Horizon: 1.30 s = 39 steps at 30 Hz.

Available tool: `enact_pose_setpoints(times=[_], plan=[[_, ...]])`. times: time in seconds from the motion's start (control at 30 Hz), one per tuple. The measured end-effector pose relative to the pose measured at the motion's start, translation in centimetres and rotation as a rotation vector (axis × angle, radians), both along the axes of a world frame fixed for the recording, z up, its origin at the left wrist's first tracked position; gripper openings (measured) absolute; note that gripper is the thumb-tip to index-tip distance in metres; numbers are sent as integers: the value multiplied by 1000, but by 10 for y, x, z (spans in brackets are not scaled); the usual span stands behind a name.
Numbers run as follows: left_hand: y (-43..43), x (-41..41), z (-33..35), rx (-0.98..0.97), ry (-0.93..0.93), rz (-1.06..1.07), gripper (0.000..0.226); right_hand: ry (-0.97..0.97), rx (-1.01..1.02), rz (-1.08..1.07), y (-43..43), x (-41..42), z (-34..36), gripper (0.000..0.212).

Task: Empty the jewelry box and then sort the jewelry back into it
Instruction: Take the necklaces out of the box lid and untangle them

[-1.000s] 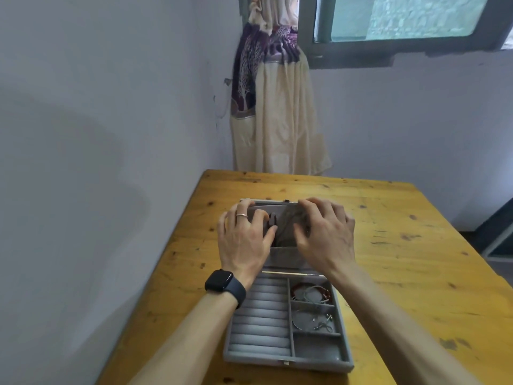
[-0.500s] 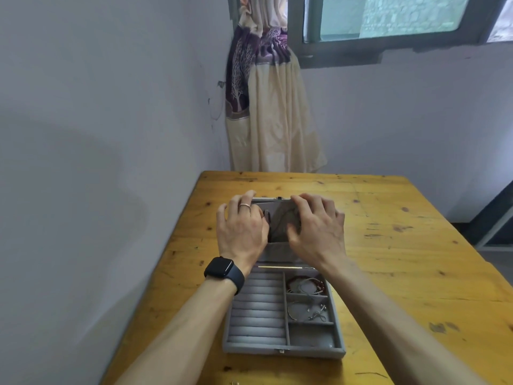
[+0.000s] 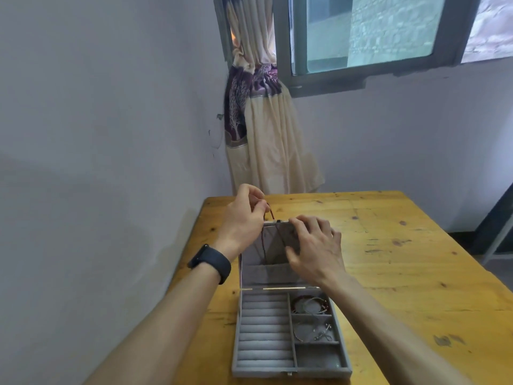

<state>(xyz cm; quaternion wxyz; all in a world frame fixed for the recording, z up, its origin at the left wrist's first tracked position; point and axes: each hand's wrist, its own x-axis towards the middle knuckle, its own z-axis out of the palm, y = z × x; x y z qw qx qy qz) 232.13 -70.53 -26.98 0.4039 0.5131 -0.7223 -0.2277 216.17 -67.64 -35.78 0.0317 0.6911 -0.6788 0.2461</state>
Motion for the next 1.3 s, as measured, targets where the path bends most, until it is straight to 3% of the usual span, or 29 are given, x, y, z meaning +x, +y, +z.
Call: enact_pose_setpoints(times=[0.27, 0.5, 0.6, 0.87, 1.13, 1.3], plan=[[16, -15, 59, 95, 180, -191, 9, -135, 100, 115, 10, -5, 29, 79], [32, -28, 105, 17, 240, -209, 12, -578, 9, 258, 7, 1, 58, 29], [35, -27, 118, -38, 272, -178, 12, -757, 28, 300, 14, 0, 70, 22], [36, -8, 133, -47, 463, -42, 15, -1018, 121, 421, 42, -8, 76, 21], [46, -2, 115, 78, 555, -26, 15, -1043, 197, 349, 84, -17, 48, 13], [53, -9, 107, 101, 583, -23, 15, -1195, 15, 198, 90, -25, 38, 8]])
